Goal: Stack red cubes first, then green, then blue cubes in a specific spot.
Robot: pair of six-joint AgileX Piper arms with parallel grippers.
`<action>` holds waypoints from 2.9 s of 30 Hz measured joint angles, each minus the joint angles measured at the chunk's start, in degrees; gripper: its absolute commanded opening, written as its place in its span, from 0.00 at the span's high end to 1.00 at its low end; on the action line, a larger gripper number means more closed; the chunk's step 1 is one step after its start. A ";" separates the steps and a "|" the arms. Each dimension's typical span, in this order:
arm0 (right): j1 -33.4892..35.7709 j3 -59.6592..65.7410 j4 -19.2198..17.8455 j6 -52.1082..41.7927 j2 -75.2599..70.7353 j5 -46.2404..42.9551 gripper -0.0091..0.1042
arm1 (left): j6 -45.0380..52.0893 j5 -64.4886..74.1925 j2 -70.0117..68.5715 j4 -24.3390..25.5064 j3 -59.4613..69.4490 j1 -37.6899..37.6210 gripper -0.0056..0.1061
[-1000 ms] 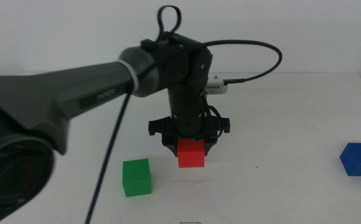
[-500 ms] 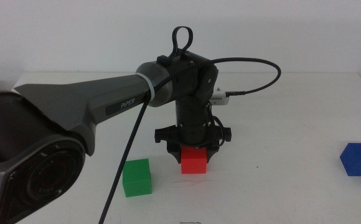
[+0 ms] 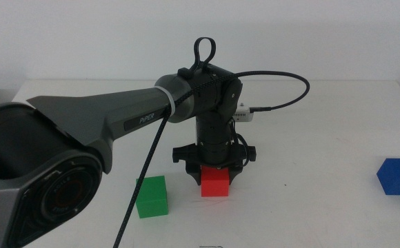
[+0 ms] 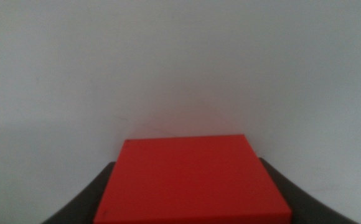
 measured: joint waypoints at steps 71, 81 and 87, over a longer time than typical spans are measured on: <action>0.00 0.00 0.00 0.00 0.00 0.00 0.27 | -6.46 6.83 -40.91 9.14 21.86 6.79 0.11; 0.00 0.00 0.00 0.00 0.00 0.00 0.27 | -4.07 6.83 -40.91 8.65 21.86 6.79 0.11; 0.00 0.00 0.00 0.00 0.00 0.00 0.27 | -2.99 6.78 -39.79 8.49 21.86 6.79 0.11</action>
